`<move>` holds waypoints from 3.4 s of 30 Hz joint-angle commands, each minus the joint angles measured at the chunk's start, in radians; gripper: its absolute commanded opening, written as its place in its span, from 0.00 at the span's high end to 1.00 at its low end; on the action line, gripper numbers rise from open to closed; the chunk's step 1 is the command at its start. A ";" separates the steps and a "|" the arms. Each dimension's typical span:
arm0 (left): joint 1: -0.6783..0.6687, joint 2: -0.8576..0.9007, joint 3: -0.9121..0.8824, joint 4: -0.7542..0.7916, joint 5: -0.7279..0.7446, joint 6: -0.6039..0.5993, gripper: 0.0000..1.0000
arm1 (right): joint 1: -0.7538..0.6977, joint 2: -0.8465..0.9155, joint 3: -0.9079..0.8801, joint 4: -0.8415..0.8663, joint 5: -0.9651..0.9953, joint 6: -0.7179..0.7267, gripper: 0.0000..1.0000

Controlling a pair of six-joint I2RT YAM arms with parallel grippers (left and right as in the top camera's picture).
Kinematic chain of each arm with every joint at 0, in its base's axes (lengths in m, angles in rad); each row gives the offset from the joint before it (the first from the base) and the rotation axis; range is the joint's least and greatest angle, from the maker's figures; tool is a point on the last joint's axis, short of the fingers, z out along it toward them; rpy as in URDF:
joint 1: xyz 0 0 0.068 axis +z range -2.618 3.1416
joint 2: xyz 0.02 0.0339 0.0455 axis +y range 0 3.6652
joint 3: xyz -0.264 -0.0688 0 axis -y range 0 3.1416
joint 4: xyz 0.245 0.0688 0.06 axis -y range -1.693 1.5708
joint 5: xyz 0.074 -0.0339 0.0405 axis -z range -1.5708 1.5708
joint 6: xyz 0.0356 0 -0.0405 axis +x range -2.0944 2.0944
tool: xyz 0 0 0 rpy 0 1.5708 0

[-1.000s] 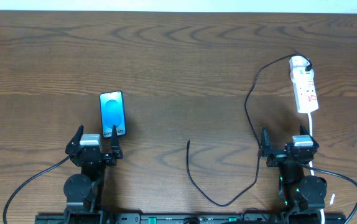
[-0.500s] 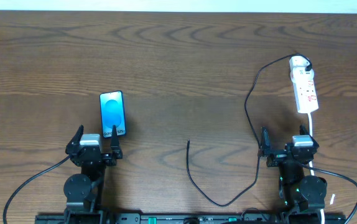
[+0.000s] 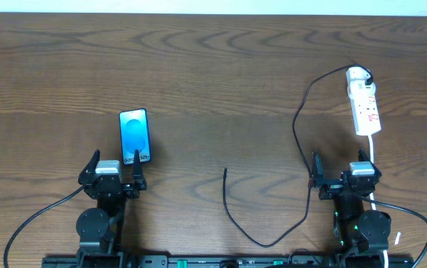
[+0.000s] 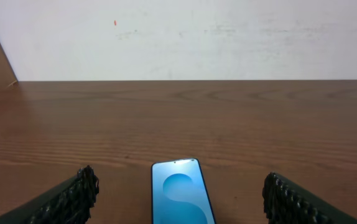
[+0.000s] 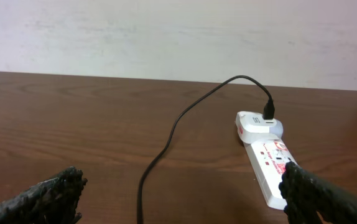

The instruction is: Plug charger to phone and switch on socket

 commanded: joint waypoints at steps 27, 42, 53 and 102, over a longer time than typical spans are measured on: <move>0.004 -0.006 -0.014 -0.044 -0.013 0.013 0.13 | 0.002 -0.006 -0.002 -0.004 -0.006 -0.004 0.01; 0.004 -0.006 -0.013 -0.043 -0.012 0.013 0.13 | 0.002 -0.006 -0.002 -0.004 -0.006 -0.004 0.01; 0.004 -0.006 0.016 -0.043 -0.013 0.013 0.14 | 0.002 -0.006 -0.002 -0.004 -0.006 -0.004 0.01; 0.004 0.430 0.453 -0.045 -0.013 0.013 0.14 | 0.002 -0.006 -0.002 -0.004 -0.006 -0.004 0.01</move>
